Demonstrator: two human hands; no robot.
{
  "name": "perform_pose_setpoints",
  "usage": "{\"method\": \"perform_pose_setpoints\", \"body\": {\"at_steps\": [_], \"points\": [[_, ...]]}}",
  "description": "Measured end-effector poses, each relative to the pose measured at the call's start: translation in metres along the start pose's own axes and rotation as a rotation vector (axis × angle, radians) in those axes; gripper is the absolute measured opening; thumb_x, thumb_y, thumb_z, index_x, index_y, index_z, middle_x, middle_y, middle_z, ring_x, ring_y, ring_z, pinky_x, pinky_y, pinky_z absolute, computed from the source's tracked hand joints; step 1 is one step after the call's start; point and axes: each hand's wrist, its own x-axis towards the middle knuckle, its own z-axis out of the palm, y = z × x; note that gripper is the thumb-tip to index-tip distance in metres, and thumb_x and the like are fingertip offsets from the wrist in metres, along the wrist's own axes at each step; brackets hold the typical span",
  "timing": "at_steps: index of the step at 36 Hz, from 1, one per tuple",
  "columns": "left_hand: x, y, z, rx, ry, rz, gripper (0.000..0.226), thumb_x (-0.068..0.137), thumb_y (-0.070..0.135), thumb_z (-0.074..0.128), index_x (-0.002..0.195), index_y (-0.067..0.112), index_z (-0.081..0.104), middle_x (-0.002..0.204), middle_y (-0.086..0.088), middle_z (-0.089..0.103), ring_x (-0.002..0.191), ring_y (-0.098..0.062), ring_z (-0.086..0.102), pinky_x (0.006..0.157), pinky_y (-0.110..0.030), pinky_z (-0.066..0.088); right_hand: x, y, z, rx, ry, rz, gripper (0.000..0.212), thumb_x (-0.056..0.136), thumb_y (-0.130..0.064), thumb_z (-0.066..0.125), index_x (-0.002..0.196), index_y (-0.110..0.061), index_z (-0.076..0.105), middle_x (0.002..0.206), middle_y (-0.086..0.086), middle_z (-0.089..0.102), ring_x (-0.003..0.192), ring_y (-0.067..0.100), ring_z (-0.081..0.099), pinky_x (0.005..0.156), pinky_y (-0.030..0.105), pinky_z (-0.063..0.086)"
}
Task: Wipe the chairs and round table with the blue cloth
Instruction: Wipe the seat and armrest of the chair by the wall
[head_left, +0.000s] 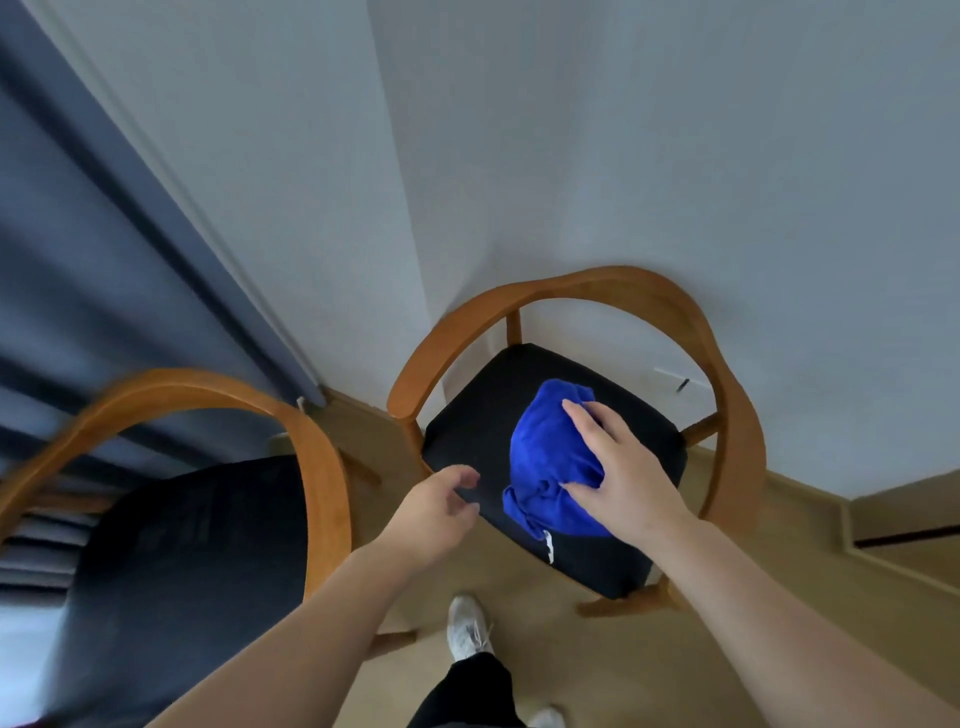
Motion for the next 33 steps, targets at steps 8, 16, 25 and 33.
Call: {"method": "perform_pose_setpoints", "body": {"at_steps": [8, 16, 25, 33], "points": [[0.085, -0.028, -0.040, 0.093, 0.028, -0.031, 0.038, 0.093, 0.019, 0.058, 0.125, 0.037, 0.052, 0.117, 0.022, 0.056, 0.093, 0.011, 0.054, 0.062, 0.002, 0.036, 0.083, 0.024, 0.023, -0.026, -0.011, 0.128, 0.093, 0.080, -0.032, 0.074, 0.149, -0.035, 0.011, 0.152, -0.005, 0.020, 0.132, 0.021, 0.041, 0.101, 0.030, 0.037], [0.164, -0.052, -0.072, 0.401, 0.164, 0.006, 0.026, 0.095, 0.019, 0.048, 0.116, 0.027, 0.061, 0.113, 0.009, 0.060, 0.097, -0.006, 0.057, 0.081, -0.015, 0.041, 0.149, 0.049, 0.063, -0.001, -0.069, 0.173, 0.092, 0.081, -0.036, 0.072, 0.148, -0.035, 0.009, 0.151, -0.002, 0.021, 0.129, 0.025, 0.042, 0.101, 0.038, 0.040], [0.262, -0.081, -0.079, 0.676, 0.165, 0.170, 0.037, 0.094, 0.019, 0.049, 0.129, 0.010, 0.055, 0.138, -0.007, 0.048, 0.128, -0.025, 0.042, 0.110, -0.038, 0.032, 0.239, 0.104, 0.116, -0.109, -0.165, 0.160, 0.090, 0.083, -0.033, 0.069, 0.150, -0.031, 0.010, 0.153, 0.000, 0.012, 0.125, 0.028, 0.045, 0.100, 0.040, 0.042], [0.289, -0.111, -0.061, 0.745, 0.236, 0.288, 0.049, 0.091, 0.017, 0.045, 0.139, 0.003, 0.044, 0.145, -0.013, 0.042, 0.133, -0.031, 0.038, 0.116, -0.036, 0.019, 0.282, 0.156, 0.209, -0.124, -0.356, 0.262, 0.084, 0.090, -0.033, 0.062, 0.153, -0.025, 0.007, 0.152, 0.012, 0.009, 0.124, 0.034, 0.043, 0.103, 0.043, 0.042]]}}
